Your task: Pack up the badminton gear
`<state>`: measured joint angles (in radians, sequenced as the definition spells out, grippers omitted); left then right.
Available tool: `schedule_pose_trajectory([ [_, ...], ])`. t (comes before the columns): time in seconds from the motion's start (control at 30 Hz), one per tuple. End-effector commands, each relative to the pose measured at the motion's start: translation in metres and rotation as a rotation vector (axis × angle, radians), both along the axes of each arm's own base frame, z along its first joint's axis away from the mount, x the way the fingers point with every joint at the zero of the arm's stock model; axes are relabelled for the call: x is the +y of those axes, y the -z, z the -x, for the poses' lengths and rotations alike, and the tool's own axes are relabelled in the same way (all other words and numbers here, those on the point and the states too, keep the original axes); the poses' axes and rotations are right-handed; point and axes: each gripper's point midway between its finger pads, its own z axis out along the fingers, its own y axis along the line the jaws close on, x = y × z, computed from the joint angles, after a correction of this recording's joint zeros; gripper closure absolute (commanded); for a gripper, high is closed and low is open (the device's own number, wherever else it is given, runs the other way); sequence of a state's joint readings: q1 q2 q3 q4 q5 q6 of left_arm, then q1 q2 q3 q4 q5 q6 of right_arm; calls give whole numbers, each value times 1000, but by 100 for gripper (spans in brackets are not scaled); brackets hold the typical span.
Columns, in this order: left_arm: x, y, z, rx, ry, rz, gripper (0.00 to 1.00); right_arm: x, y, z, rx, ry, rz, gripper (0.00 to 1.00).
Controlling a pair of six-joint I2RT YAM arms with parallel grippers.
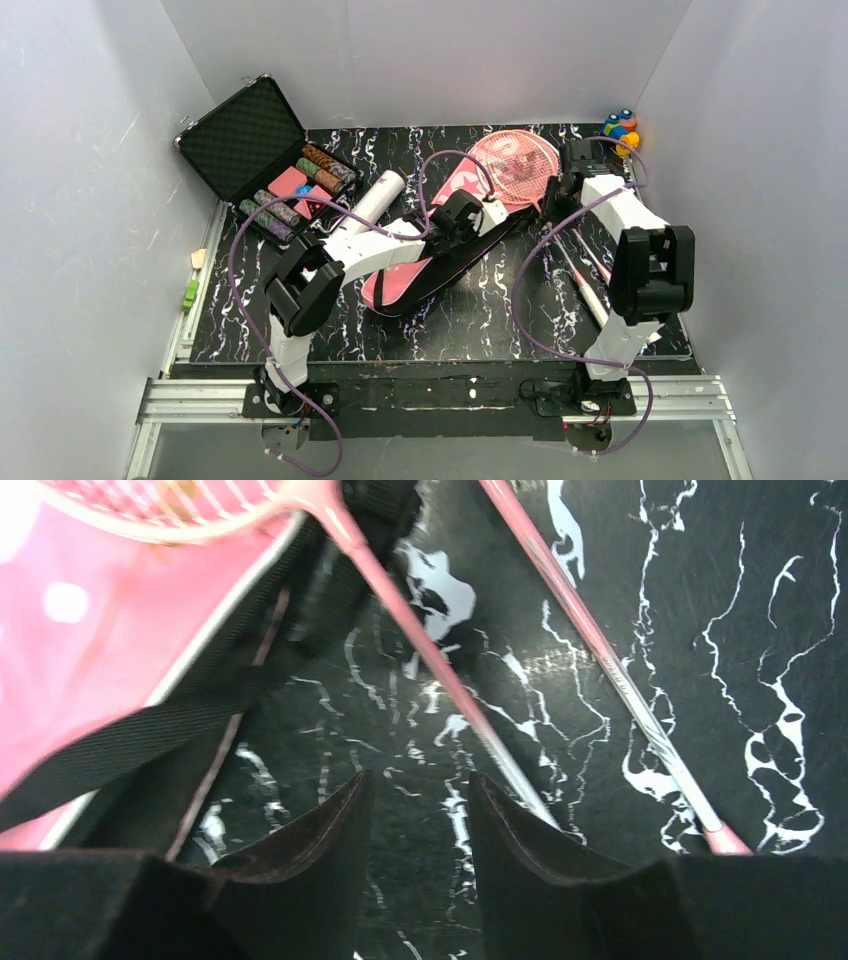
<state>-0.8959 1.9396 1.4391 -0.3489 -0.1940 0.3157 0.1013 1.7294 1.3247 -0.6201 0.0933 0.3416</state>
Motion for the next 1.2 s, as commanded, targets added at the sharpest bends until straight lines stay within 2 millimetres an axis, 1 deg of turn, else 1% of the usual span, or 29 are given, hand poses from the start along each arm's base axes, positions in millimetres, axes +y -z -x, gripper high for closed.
schedule_pose_trajectory([
  [0.0,-10,-63,-4,-64,-4,132,100,-15,4,1,58,-62,132,53],
  [0.13,-10,-64,-5,-63,-2,134,100,-20,19,1,105,-87,227,54],
  [0.2,-11,-64,-3,-60,1,136,100,-18,23,-2,110,-102,245,54],
  [0.4,-10,-66,-3,-55,-2,143,100,-18,34,-11,154,-115,270,54],
  [0.53,-10,-68,-4,-56,-4,145,100,-21,44,-11,182,-111,286,55],
  [0.67,-10,-71,-4,-52,-6,151,100,-23,50,-10,196,-105,297,58],
  [0.77,-9,-74,-4,-55,-9,154,100,-21,54,-10,202,-91,285,64],
  [0.87,-8,-78,-4,-60,-14,159,100,-21,53,-11,194,-68,279,84],
  [0.93,-7,-81,-4,-65,-18,161,100,-24,48,-13,177,-45,294,92],
  [1.07,-4,-94,-3,-74,-23,167,100,-33,35,-16,142,9,301,99],
  [1.17,2,-111,-2,-93,-35,173,100,-34,24,-18,109,23,293,99],
])
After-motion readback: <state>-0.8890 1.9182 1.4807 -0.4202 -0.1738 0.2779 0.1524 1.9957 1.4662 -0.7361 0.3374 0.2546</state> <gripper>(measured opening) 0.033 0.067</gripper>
